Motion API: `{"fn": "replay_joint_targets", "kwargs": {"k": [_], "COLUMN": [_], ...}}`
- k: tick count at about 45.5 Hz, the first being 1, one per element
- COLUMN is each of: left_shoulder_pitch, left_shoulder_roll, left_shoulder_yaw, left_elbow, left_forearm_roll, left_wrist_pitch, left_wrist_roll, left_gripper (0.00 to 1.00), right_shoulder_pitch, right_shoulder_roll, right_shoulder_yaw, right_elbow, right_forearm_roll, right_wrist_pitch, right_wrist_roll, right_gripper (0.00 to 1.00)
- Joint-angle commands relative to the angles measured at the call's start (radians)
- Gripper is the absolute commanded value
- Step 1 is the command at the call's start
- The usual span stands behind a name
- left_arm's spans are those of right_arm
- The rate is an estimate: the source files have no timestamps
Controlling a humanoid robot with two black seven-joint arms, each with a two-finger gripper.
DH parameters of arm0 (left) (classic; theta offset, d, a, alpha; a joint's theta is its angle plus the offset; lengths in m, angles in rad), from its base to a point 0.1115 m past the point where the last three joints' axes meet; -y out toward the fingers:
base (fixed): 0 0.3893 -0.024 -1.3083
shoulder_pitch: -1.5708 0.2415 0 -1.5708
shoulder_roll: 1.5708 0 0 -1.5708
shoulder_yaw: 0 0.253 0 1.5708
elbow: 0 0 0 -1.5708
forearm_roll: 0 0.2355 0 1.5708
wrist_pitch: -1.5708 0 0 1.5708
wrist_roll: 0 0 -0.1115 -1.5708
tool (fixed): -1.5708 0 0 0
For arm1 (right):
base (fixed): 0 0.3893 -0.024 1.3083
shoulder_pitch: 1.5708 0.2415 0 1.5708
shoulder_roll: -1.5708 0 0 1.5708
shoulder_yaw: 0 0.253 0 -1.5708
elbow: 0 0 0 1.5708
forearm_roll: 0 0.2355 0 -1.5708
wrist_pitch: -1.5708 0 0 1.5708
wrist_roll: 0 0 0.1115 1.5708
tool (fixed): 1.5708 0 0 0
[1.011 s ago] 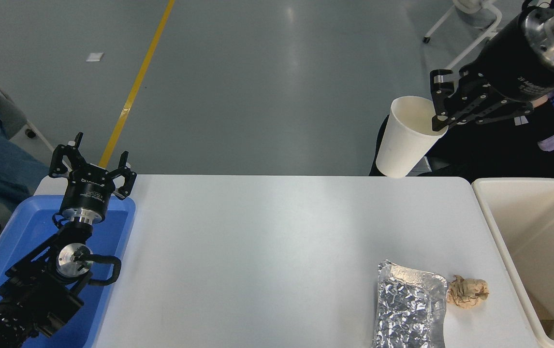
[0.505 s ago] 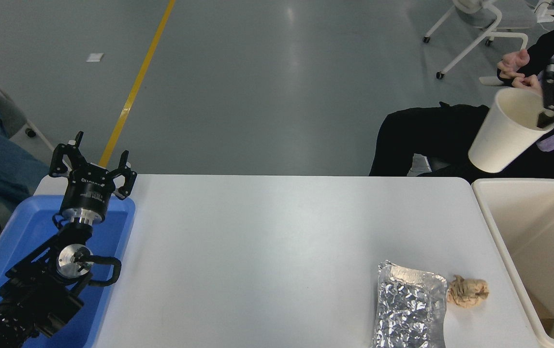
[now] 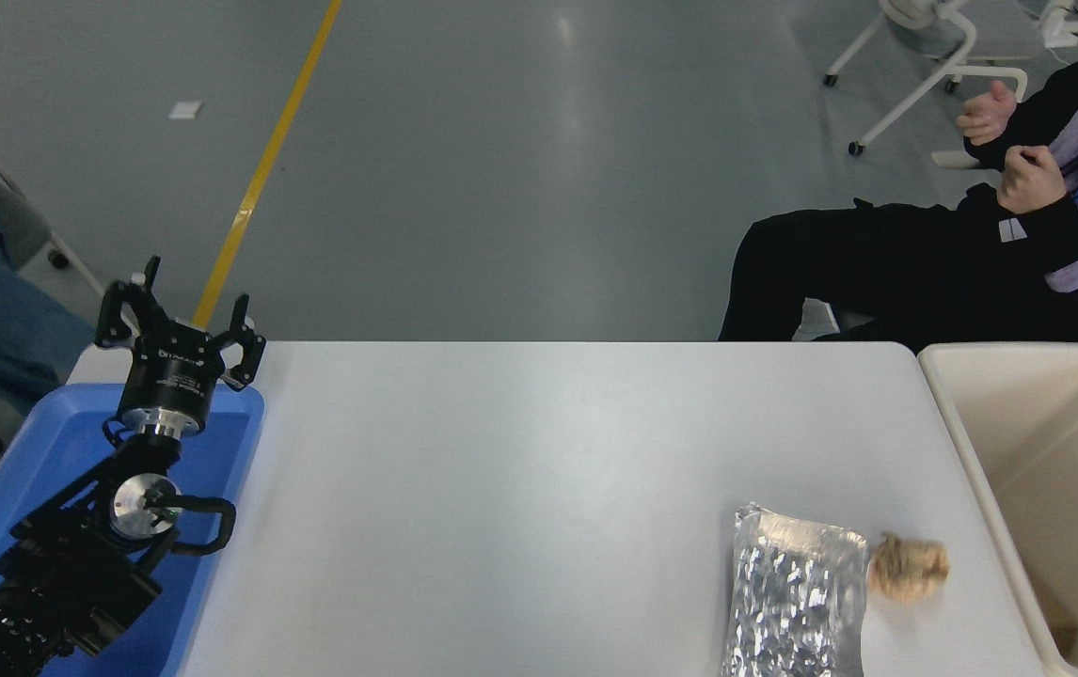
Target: Pick up paper cup place in dustbin
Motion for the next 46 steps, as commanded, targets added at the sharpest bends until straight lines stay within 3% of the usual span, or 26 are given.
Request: {"fn": "replay_joint_targets", "kwargs": {"k": [1, 9, 13, 30, 46], "left_shoulder_pitch": [0.000, 0.000, 0.000, 0.000, 0.000], "left_shoulder_roll": [0.000, 0.000, 0.000, 0.000, 0.000], "left_shoulder_yaw": [0.000, -0.002, -0.002, -0.002, -0.002], "left_elbow": [0.000, 0.000, 0.000, 0.000, 0.000], "left_forearm_roll": [0.000, 0.000, 0.001, 0.001, 0.001], "left_wrist_pitch": [0.000, -0.001, -0.003, -0.003, -0.003], "left_wrist_roll": [0.000, 0.000, 0.000, 0.000, 0.000], "left_gripper": [0.99, 0.99, 0.99, 0.99, 0.99], "right_shoulder_pitch": [-0.508, -0.786, -0.890, -1.216, -1.312], "right_shoulder_roll": [-0.062, -0.047, 0.004, 0.182, 0.297], "right_shoulder_yaw": [0.326, 0.544, 0.619, 0.891, 0.935], "right_elbow": [-0.260, -0.338, -0.419, -0.838, -0.987], "right_forearm_roll": [-0.007, -0.004, -0.005, -0.005, -0.004], "right_wrist_pitch": [-0.212, -0.490, -0.559, -0.560, -0.577], "right_wrist_roll": [-0.001, -0.001, -0.001, -0.002, -0.002], "right_gripper": [0.00, 0.00, 0.00, 0.00, 0.00]}}
